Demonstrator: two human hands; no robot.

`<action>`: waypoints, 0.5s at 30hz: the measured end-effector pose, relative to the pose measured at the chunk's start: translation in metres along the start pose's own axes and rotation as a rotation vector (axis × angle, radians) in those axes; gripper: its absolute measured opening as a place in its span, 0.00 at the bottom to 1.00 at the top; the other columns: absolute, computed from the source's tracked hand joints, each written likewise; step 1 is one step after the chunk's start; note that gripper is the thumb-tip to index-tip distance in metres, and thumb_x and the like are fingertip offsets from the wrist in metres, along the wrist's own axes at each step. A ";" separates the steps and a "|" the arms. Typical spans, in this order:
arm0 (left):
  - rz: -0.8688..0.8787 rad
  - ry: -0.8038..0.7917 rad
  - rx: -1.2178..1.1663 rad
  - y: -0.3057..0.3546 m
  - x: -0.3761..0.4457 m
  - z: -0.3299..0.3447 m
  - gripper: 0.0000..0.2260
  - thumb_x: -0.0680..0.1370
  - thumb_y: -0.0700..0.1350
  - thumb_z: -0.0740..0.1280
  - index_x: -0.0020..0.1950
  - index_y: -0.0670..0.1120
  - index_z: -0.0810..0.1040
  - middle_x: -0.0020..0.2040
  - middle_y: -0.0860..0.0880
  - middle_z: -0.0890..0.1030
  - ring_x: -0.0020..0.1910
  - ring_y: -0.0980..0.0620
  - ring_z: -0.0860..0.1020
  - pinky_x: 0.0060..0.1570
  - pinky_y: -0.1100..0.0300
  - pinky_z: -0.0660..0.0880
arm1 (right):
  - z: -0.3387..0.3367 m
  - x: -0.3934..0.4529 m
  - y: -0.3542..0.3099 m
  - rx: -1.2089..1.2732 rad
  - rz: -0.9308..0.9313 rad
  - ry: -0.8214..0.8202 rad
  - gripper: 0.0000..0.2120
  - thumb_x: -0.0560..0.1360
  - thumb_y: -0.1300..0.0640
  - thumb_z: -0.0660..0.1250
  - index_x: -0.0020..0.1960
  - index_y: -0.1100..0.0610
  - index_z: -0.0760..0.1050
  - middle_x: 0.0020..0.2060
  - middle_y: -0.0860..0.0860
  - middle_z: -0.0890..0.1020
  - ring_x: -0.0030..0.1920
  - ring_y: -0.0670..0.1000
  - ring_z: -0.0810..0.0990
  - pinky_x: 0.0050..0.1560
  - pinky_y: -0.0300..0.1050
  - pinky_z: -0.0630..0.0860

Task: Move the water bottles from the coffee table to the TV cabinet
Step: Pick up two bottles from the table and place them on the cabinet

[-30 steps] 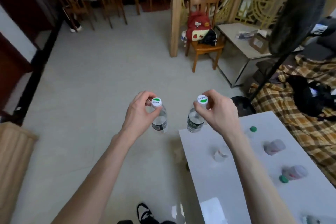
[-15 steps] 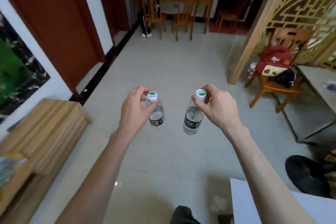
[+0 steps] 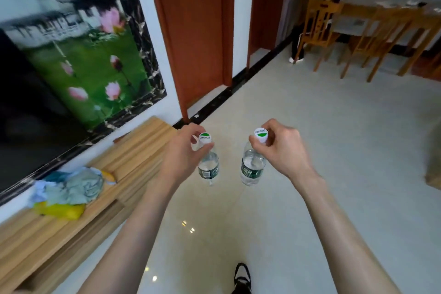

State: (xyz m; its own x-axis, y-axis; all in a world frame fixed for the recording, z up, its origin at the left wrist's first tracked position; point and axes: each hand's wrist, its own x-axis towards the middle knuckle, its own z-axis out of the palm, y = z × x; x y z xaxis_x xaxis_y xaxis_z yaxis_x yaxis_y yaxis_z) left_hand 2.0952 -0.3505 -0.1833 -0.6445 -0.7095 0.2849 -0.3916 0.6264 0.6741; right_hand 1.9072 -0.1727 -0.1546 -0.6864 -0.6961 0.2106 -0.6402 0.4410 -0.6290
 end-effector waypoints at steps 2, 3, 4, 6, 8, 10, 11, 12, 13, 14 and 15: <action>-0.022 0.021 0.036 -0.012 0.023 -0.005 0.11 0.76 0.54 0.76 0.53 0.59 0.76 0.48 0.59 0.80 0.46 0.59 0.77 0.44 0.54 0.78 | 0.018 0.039 -0.004 -0.030 -0.077 -0.035 0.13 0.73 0.40 0.71 0.46 0.47 0.73 0.34 0.45 0.80 0.36 0.51 0.80 0.37 0.47 0.76; -0.036 0.037 0.050 -0.018 0.035 -0.008 0.12 0.76 0.54 0.76 0.54 0.59 0.76 0.49 0.58 0.81 0.46 0.57 0.78 0.45 0.52 0.79 | 0.027 0.058 -0.008 -0.045 -0.126 -0.046 0.13 0.73 0.39 0.70 0.46 0.47 0.73 0.34 0.44 0.80 0.36 0.50 0.79 0.36 0.46 0.74; -0.051 0.054 0.069 -0.023 0.046 -0.010 0.12 0.76 0.54 0.76 0.54 0.59 0.76 0.49 0.57 0.81 0.46 0.56 0.78 0.45 0.51 0.79 | 0.037 0.076 -0.012 -0.057 -0.176 -0.059 0.13 0.73 0.39 0.70 0.47 0.46 0.73 0.34 0.44 0.80 0.36 0.49 0.79 0.35 0.44 0.72; -0.078 0.090 0.115 -0.034 0.065 -0.015 0.12 0.76 0.54 0.76 0.53 0.59 0.75 0.49 0.57 0.81 0.46 0.54 0.78 0.45 0.49 0.79 | 0.056 0.107 -0.024 -0.084 -0.254 -0.105 0.12 0.74 0.38 0.68 0.48 0.44 0.72 0.36 0.43 0.79 0.36 0.46 0.78 0.34 0.42 0.70; -0.113 0.133 0.127 -0.045 0.080 -0.021 0.12 0.76 0.53 0.75 0.53 0.59 0.74 0.49 0.57 0.81 0.46 0.54 0.78 0.45 0.49 0.79 | 0.076 0.134 -0.037 -0.098 -0.316 -0.158 0.12 0.76 0.37 0.68 0.50 0.43 0.72 0.38 0.41 0.79 0.38 0.46 0.78 0.36 0.44 0.73; -0.151 0.173 0.129 -0.059 0.095 -0.027 0.12 0.76 0.52 0.75 0.53 0.58 0.75 0.49 0.57 0.81 0.46 0.55 0.79 0.46 0.48 0.80 | 0.096 0.161 -0.050 -0.104 -0.362 -0.197 0.12 0.76 0.38 0.68 0.52 0.44 0.73 0.41 0.41 0.79 0.41 0.47 0.79 0.40 0.47 0.77; -0.166 0.190 0.135 -0.067 0.102 -0.030 0.12 0.76 0.52 0.75 0.53 0.59 0.74 0.49 0.58 0.81 0.46 0.56 0.79 0.45 0.48 0.80 | 0.107 0.174 -0.056 -0.103 -0.382 -0.213 0.12 0.77 0.39 0.68 0.52 0.45 0.73 0.42 0.42 0.80 0.42 0.48 0.79 0.41 0.48 0.78; -0.178 0.207 0.142 -0.076 0.110 -0.034 0.12 0.76 0.52 0.75 0.54 0.59 0.74 0.49 0.59 0.81 0.46 0.56 0.79 0.45 0.48 0.80 | 0.118 0.187 -0.062 -0.099 -0.402 -0.231 0.12 0.77 0.40 0.68 0.52 0.46 0.73 0.44 0.43 0.81 0.43 0.49 0.80 0.42 0.48 0.78; -0.188 0.221 0.149 -0.085 0.116 -0.037 0.12 0.76 0.52 0.75 0.54 0.59 0.74 0.49 0.59 0.80 0.46 0.56 0.79 0.45 0.48 0.80 | 0.130 0.199 -0.069 -0.095 -0.421 -0.250 0.12 0.77 0.40 0.68 0.52 0.46 0.73 0.44 0.44 0.81 0.43 0.49 0.80 0.41 0.48 0.77; -0.198 0.234 0.155 -0.095 0.124 -0.041 0.12 0.76 0.52 0.75 0.54 0.59 0.74 0.50 0.59 0.80 0.46 0.55 0.79 0.45 0.47 0.80 | 0.142 0.211 -0.076 -0.092 -0.437 -0.273 0.11 0.77 0.41 0.68 0.52 0.46 0.73 0.44 0.44 0.81 0.43 0.49 0.79 0.40 0.47 0.75; -0.209 0.244 0.160 -0.105 0.131 -0.045 0.12 0.76 0.51 0.75 0.55 0.58 0.74 0.50 0.58 0.80 0.46 0.54 0.79 0.45 0.47 0.80 | 0.154 0.223 -0.084 -0.089 -0.449 -0.294 0.11 0.77 0.41 0.69 0.53 0.46 0.73 0.44 0.44 0.81 0.42 0.49 0.79 0.38 0.46 0.74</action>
State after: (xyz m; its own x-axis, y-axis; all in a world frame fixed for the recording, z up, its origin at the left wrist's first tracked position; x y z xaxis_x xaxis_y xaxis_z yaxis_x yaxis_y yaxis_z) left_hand 2.0816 -0.5237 -0.1860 -0.3713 -0.8717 0.3199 -0.6084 0.4887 0.6254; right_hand 1.8610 -0.4521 -0.1705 -0.2216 -0.9506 0.2176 -0.8838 0.1015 -0.4567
